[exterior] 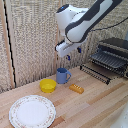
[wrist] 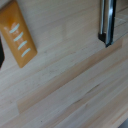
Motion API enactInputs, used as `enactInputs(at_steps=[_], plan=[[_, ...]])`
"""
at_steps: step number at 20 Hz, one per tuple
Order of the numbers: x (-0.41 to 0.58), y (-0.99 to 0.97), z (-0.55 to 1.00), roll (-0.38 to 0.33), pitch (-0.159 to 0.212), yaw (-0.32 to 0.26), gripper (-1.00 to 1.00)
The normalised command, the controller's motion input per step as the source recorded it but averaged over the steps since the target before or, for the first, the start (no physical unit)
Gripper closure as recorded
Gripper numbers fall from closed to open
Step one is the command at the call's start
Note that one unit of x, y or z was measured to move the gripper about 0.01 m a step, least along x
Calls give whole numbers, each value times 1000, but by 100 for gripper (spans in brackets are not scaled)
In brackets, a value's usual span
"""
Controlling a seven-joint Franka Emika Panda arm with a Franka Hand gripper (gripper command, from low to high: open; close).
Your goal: Position your gripper near the tray handle while precisely lining it up. Firmly yet gently grip the handle, ensuring a strong hold. Slide the tray into the oven in a steady manner until it's entirely inside. Relinquish the handle as it sits within the oven and extract your gripper with care.
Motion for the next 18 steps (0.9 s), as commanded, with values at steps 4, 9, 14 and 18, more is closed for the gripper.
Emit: enactInputs(at_steps=[4, 9, 14, 18], plan=[[0, -333, -62, -361, -4, 100, -100], [0, -370, -95, -361, 0, 91, -100], [0, -351, -126, -374, 0, 83, -100], [1, -317, -244, -349, 10, 68, -100]])
